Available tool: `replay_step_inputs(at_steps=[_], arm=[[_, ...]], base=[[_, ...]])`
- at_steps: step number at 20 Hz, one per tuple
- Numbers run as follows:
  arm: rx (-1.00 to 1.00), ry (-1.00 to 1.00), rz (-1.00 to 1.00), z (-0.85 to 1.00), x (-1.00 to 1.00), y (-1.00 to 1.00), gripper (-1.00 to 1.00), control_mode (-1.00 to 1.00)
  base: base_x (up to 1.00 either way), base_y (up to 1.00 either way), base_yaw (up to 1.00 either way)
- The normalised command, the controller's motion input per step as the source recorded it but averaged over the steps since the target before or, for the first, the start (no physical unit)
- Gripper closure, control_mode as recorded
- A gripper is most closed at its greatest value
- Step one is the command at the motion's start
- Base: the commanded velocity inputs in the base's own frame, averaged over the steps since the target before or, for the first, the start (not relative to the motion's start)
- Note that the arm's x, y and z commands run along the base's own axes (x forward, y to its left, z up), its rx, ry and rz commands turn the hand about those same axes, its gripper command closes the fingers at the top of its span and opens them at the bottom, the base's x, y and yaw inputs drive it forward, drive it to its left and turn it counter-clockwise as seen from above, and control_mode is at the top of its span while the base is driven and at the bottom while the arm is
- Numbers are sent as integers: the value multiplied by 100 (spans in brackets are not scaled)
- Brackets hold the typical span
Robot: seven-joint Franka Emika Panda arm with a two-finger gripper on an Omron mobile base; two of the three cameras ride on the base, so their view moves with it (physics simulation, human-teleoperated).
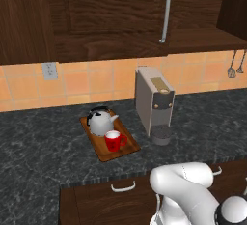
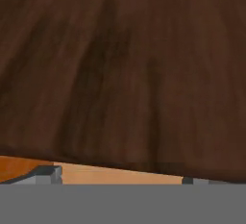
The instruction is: Pick the kettle from the counter and place it on the tray. Then pick the mug from the cabinet and place it on the tray. Then close the cabinet doors.
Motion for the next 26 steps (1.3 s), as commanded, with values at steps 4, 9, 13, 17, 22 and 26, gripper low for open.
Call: replay_step_inputs(at_steps=[4,9,13,17,22,26], arm=[[-8,4,30,0,26,25,-100,-100],[-10,5,31,0,22,39,-100,-100],[-8,11,30,0,31,41,-100,-100],[-9,7,30,0,33,48,-100,-100],[-9,3,29,0,37,52,-100,-100],[-8,0,28,0,36,55,-100,-100]], base=[[0,0,0],[0,0,0],[0,0,0],[0,0,0],[0,0,0],[0,0,0]])
